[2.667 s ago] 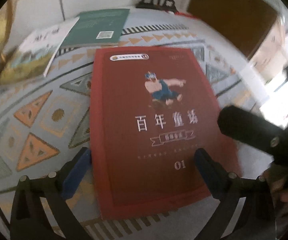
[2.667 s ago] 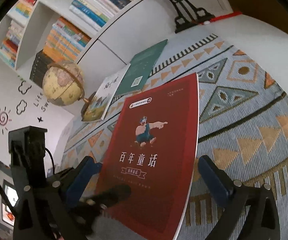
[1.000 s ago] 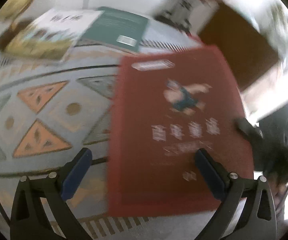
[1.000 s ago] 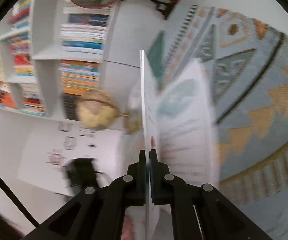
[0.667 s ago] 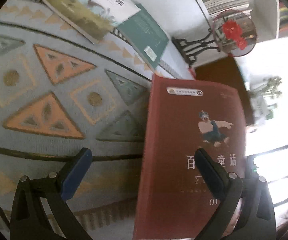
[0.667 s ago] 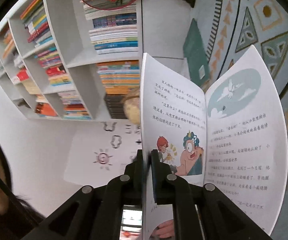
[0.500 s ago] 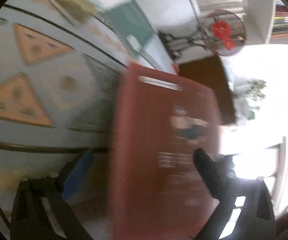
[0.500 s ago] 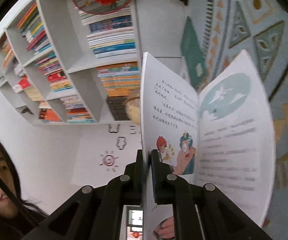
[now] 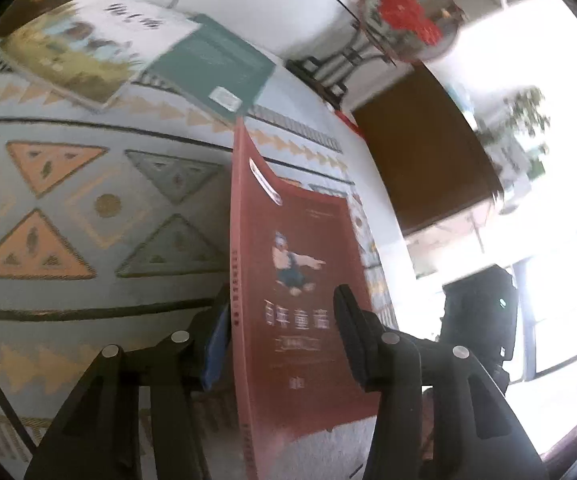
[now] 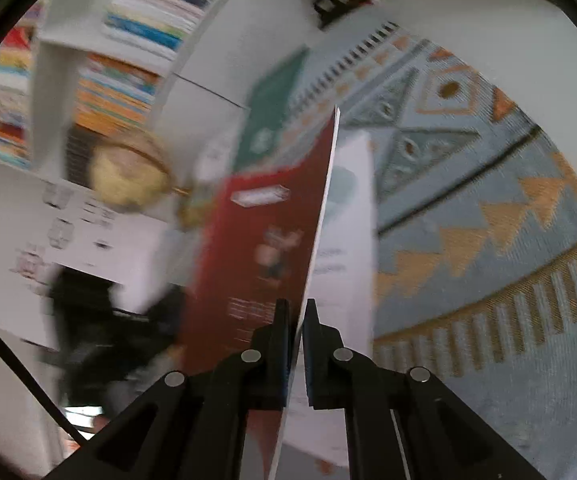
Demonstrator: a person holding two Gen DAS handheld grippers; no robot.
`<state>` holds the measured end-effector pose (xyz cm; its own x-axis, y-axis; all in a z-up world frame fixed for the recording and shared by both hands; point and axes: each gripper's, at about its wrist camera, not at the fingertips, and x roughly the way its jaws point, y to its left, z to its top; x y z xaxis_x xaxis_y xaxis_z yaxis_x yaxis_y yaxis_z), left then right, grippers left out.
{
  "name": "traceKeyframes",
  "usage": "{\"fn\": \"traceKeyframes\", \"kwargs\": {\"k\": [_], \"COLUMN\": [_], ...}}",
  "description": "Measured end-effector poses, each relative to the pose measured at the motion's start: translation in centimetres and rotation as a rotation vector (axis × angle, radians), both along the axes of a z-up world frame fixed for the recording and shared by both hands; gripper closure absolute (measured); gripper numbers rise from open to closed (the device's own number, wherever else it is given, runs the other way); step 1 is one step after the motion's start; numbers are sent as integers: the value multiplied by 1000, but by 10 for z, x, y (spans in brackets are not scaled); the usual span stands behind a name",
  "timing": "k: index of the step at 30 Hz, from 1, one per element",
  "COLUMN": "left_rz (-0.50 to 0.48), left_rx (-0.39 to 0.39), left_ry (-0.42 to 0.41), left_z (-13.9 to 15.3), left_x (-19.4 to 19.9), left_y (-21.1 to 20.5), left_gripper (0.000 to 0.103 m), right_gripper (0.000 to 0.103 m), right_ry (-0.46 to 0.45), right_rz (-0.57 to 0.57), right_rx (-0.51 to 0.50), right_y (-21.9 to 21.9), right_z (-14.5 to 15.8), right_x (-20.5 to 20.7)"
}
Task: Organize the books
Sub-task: 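Carry the upright red book with both grippers toward the book stack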
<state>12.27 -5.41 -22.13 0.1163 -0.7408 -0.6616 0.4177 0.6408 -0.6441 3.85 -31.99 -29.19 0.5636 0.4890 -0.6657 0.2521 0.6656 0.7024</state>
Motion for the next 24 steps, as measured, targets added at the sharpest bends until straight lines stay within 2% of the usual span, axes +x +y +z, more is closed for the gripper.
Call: {"fn": "traceKeyframes", "kwargs": {"k": [2,4,6,8,12,16,24], "left_rz": [-51,-66,-61,-54,-82,-87,-23], "left_rx": [27,93,218,339,422,456,436], "left_ry": [-20,-50,-83,-117,-180,-220,-219], "left_z": [0,-1,-6,-11,-7,2,26], "left_x": [-4,-8,-9,-10,-17,-21,-18], "left_y": [-10,-17,-24,-28,-31,-30,4], "left_gripper": [59,62,73,76,76,76,76], "right_gripper": [97,97,97,97,97,97,97], "right_ry": [13,18,14,8,-11,-31,-99], "right_rz": [-9,-15,-11,2,25,38,82], "right_rx": [-1,-7,-18,-43,-88,-97,-74], "right_y": [-1,-2,-2,0,9,16,46], "right_z": [-7,-9,-8,-6,5,14,43], "right_x": [-2,-3,-3,-4,1,2,5]}}
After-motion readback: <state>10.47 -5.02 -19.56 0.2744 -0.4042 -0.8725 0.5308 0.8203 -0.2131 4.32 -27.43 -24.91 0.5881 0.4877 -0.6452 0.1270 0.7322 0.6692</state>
